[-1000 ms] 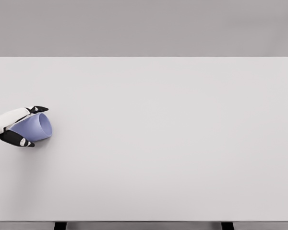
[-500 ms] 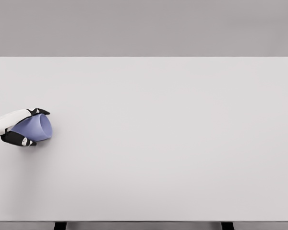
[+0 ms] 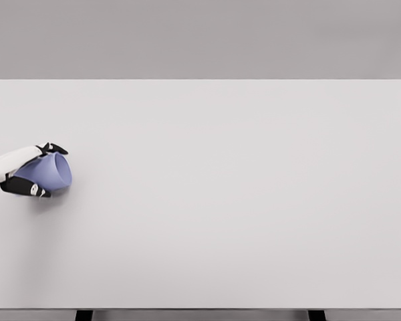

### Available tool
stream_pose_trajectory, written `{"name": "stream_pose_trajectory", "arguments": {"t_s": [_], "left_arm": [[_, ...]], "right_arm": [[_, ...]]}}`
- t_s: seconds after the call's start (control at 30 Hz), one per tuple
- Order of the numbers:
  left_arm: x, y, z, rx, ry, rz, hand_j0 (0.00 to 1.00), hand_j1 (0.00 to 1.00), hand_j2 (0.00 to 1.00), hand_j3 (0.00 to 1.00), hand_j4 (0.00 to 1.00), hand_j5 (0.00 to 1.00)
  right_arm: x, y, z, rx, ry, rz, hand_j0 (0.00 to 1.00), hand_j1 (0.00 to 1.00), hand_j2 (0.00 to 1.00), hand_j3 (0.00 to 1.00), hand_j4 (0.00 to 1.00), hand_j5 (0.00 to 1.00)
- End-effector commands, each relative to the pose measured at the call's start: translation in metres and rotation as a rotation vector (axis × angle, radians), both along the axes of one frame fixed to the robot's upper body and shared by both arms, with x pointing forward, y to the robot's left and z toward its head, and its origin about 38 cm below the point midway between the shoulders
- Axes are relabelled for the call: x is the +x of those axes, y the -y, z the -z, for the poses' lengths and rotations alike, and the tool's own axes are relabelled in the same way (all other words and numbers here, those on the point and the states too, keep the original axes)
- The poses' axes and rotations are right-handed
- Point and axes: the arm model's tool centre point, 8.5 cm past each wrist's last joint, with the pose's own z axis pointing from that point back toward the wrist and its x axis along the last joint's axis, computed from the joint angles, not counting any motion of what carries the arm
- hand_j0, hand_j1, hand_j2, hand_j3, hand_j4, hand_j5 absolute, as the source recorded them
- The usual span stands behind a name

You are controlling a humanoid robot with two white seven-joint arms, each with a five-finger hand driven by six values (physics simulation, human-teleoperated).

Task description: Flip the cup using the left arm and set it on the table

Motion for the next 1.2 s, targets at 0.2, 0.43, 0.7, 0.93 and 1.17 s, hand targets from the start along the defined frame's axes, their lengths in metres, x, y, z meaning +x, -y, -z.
{"name": "stream_pose_trajectory", "arguments": {"t_s": [0.2, 0.43, 0.7, 0.93, 1.17], "left_arm": [[0.013, 0.005, -0.019, -0.029, 0.06, 0.004, 0.61, 0.61, 0.61, 0.61, 0.61, 0.61], [0.02, 0.015, -0.026, -0.05, 0.084, 0.028, 0.61, 0.61, 0.61, 0.61, 0.61, 0.61], [0.036, 0.03, -0.04, -0.071, 0.135, 0.053, 0.61, 0.61, 0.61, 0.61, 0.61, 0.61], [0.045, 0.033, -0.049, -0.081, 0.167, 0.053, 0.61, 0.61, 0.61, 0.61, 0.61, 0.61], [0.061, 0.039, -0.055, -0.082, 0.201, 0.054, 0.61, 0.61, 0.61, 0.61, 0.61, 0.61]], "right_arm": [[0.0, 0.0, 0.0, 0.001, 0.001, 0.0, 1.0, 1.0, 1.0, 1.0, 1.0, 1.0], [0.0, 0.0, 0.0, 0.0, 0.0, 0.0, 1.0, 1.0, 1.0, 1.0, 1.0, 1.0], [0.0, 0.0, 0.0, -0.001, 0.001, 0.0, 1.0, 1.0, 1.0, 1.0, 1.0, 1.0], [0.0, 0.0, 0.0, 0.0, 0.0, 0.0, 1.0, 1.0, 1.0, 1.0, 1.0, 1.0], [0.0, 0.0, 0.0, 0.001, 0.001, 0.0, 1.0, 1.0, 1.0, 1.0, 1.0, 1.0]]}}
